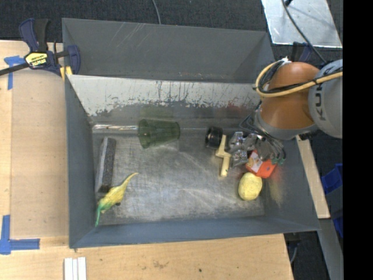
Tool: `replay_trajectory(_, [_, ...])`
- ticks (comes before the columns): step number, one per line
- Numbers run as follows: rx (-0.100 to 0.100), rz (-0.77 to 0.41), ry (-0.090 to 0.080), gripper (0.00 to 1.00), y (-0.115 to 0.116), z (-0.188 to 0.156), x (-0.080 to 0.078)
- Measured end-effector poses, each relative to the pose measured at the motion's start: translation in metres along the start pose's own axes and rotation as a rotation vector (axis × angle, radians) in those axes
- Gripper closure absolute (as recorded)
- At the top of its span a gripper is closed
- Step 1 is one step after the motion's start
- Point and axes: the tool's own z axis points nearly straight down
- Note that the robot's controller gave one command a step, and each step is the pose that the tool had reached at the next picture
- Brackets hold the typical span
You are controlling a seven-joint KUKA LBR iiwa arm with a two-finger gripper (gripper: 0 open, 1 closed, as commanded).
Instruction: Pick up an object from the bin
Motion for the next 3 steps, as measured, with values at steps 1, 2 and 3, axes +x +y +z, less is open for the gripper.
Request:
replay_trajectory(1, [-0.005,-0.007,0.02,1.0,-0.01,-0.04,-0.007])
replay_trajectory(2, [-0.004,0.004,0.019,1.0,-0.008,-0.099,0.003])
replay_trajectory(3, [-0.001,0.01,0.001,1.0,-0.007,-0.126,-0.003])
